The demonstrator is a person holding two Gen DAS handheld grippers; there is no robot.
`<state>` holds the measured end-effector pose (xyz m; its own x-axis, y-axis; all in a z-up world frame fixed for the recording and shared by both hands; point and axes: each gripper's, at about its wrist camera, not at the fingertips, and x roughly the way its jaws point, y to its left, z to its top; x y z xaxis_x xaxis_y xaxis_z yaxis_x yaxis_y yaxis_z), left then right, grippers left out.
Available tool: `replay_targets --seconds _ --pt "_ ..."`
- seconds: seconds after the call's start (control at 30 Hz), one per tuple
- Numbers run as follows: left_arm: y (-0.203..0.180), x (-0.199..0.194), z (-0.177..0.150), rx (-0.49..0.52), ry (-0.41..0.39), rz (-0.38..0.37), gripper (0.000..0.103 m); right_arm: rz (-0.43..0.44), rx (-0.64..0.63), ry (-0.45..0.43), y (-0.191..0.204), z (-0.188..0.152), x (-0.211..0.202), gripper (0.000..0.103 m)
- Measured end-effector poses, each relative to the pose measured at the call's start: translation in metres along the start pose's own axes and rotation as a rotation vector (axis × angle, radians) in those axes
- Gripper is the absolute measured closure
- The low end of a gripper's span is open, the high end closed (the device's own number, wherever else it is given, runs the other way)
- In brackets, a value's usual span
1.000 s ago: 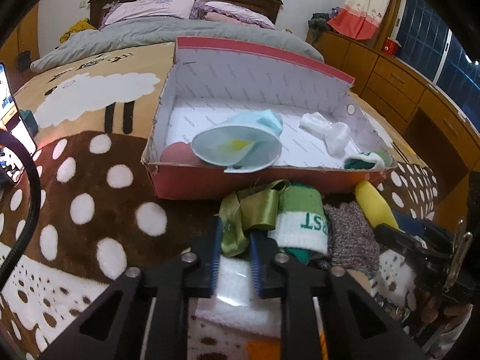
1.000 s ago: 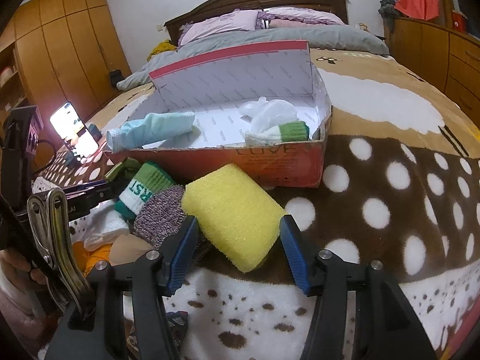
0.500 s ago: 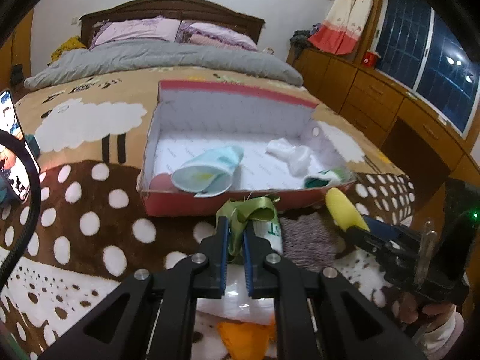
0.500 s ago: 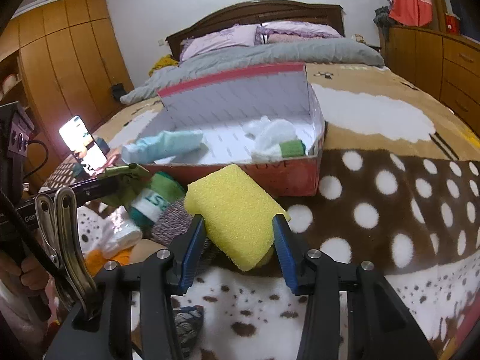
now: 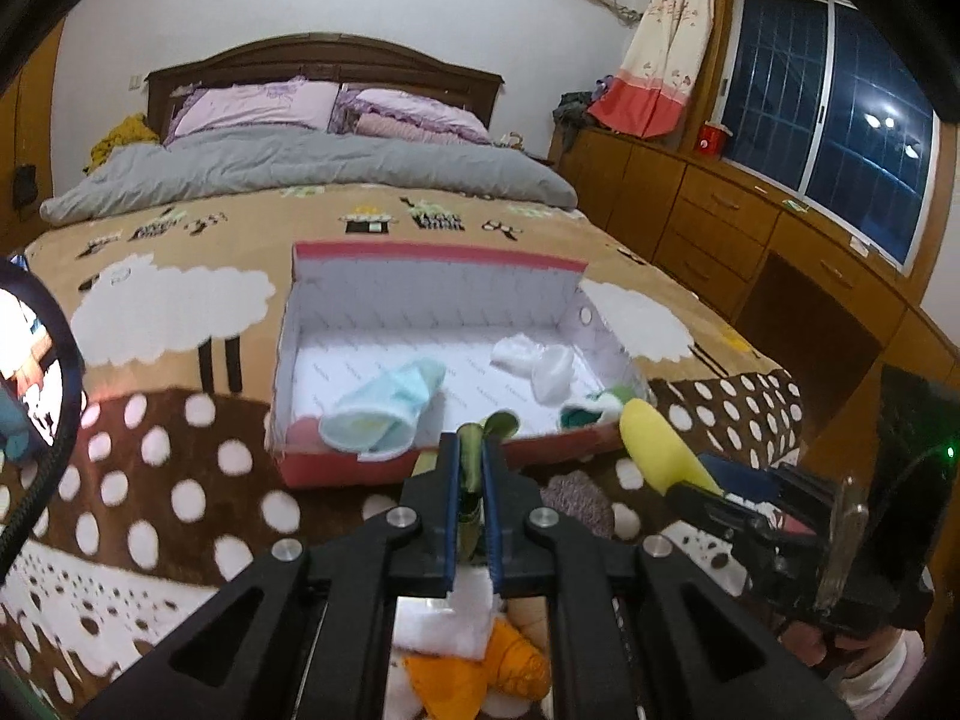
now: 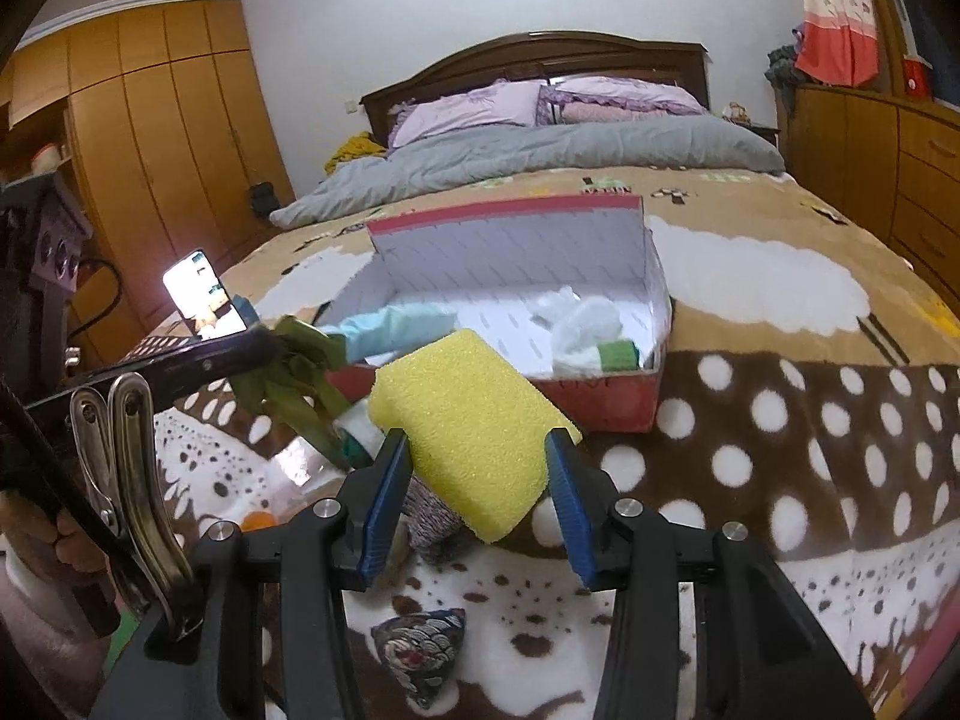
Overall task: Organize soft objects
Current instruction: 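Close the left tool on the green ribbon while the right tool grasps the yellow sponge, then lift and carry the green ribbon and yellow sponge over the shoebox with both tools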
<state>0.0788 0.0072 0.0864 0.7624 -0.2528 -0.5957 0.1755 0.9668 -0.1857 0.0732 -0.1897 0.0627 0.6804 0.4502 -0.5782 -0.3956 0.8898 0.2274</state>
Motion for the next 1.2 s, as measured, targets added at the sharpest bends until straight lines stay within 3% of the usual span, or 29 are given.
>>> replay_targets --seconds 0.47,0.83,1.2 --pt "-0.013 0.001 0.056 0.058 -0.078 0.017 0.096 -0.016 -0.033 -0.045 -0.001 0.030 -0.005 0.057" --pt "-0.006 0.036 0.083 0.074 -0.053 0.067 0.096 -0.042 -0.081 -0.081 0.002 0.060 0.003 0.057" --pt "0.010 0.073 0.096 0.060 -0.002 0.094 0.096 -0.047 -0.090 -0.062 0.001 0.078 0.029 0.057"
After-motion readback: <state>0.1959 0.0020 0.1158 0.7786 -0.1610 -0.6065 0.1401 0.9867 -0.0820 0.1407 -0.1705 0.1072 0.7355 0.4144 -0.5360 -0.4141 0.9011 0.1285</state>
